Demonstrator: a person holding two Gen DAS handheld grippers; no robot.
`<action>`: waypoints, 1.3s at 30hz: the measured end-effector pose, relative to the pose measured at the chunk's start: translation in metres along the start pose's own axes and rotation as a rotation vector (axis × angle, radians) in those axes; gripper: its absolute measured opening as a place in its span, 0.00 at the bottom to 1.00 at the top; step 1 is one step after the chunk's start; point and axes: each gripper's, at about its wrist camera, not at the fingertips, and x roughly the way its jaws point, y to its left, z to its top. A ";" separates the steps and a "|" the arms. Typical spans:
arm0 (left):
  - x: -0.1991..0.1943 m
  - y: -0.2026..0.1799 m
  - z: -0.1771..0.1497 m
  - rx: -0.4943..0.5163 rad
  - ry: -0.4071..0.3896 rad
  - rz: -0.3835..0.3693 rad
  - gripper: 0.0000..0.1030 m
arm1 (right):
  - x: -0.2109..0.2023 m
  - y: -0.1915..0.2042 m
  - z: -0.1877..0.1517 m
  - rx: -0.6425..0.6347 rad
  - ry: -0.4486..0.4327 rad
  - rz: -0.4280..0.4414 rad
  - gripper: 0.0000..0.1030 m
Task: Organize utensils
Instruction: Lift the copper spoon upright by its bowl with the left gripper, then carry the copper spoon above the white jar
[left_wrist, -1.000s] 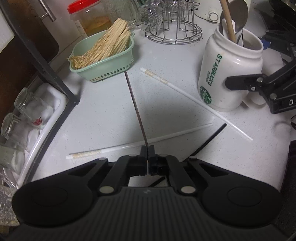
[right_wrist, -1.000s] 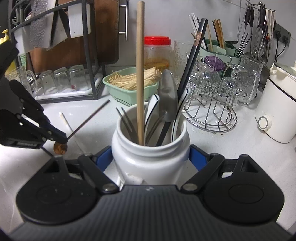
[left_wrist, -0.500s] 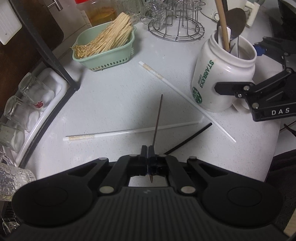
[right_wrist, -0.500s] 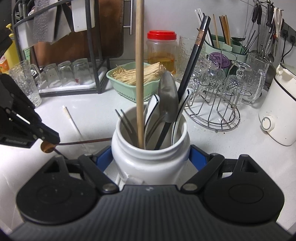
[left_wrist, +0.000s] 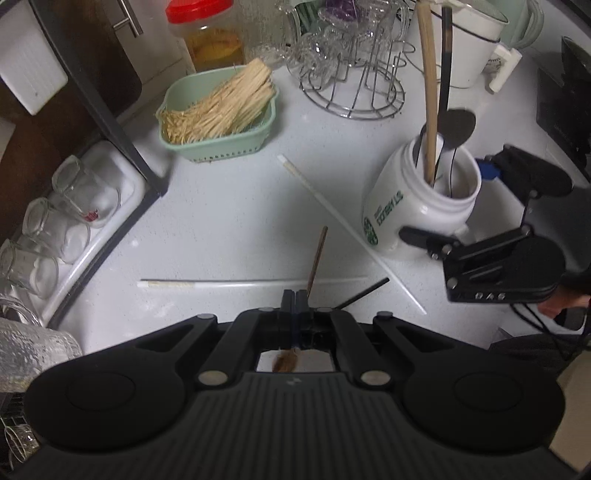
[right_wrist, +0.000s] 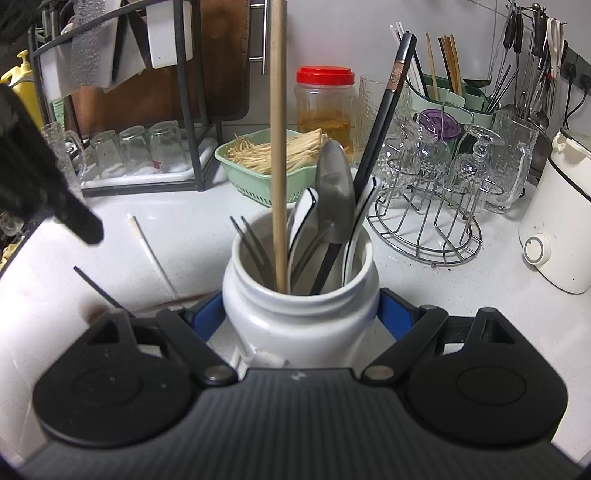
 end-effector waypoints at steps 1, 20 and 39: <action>-0.003 -0.001 0.004 0.015 0.003 0.006 0.00 | 0.000 0.000 0.000 0.000 -0.001 0.000 0.87; 0.060 0.017 -0.063 0.045 0.075 -0.061 0.18 | 0.001 0.001 0.002 0.000 0.010 -0.002 0.87; 0.089 0.001 -0.056 0.133 0.085 -0.007 0.04 | 0.000 0.003 0.000 0.021 0.010 -0.028 0.87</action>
